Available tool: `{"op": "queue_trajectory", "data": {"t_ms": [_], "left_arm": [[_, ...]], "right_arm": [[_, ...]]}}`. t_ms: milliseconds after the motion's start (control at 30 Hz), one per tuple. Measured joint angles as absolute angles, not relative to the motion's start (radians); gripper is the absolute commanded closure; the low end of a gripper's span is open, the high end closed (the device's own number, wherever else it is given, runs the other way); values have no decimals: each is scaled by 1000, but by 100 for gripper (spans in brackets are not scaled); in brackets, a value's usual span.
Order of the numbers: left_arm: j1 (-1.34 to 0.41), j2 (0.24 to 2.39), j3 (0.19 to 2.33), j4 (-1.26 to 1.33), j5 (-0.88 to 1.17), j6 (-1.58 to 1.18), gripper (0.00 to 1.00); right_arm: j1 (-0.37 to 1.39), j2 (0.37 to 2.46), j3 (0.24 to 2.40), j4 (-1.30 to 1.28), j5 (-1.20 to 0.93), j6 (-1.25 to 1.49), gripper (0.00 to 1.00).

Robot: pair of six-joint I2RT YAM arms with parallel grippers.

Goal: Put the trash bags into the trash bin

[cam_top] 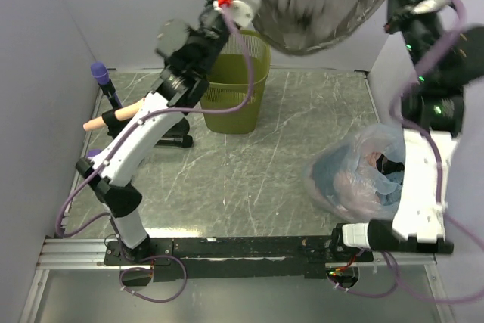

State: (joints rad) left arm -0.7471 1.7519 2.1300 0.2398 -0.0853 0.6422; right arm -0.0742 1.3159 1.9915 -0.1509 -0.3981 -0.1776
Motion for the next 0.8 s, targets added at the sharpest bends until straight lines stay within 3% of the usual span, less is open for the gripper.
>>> {"op": "queue_trajectory", "data": {"t_ms": [100, 167, 333, 400, 500, 633, 800], "left_arm": [[-768, 1662, 2072, 374, -29, 632, 99], [-785, 1535, 1921, 434, 47, 623, 99], [-821, 1216, 1443, 420, 248, 743, 99], [-822, 1092, 1156, 352, 310, 955, 99], [-786, 1087, 823, 125, 335, 1211, 99], [-750, 1144, 723, -202, 334, 1280, 99], [-756, 1007, 820, -244, 375, 1240, 99]], "right_arm": [[-67, 1210, 1981, -32, -487, -194, 100], [-49, 1106, 1932, 13, -556, -231, 100], [-22, 736, 1500, 2, -654, -368, 100], [-16, 609, 1245, -139, -705, -508, 100], [-15, 646, 1010, -503, -755, -718, 100], [-17, 706, 862, -898, -774, -811, 100], [-12, 547, 1025, -1031, -875, -797, 100]]}}
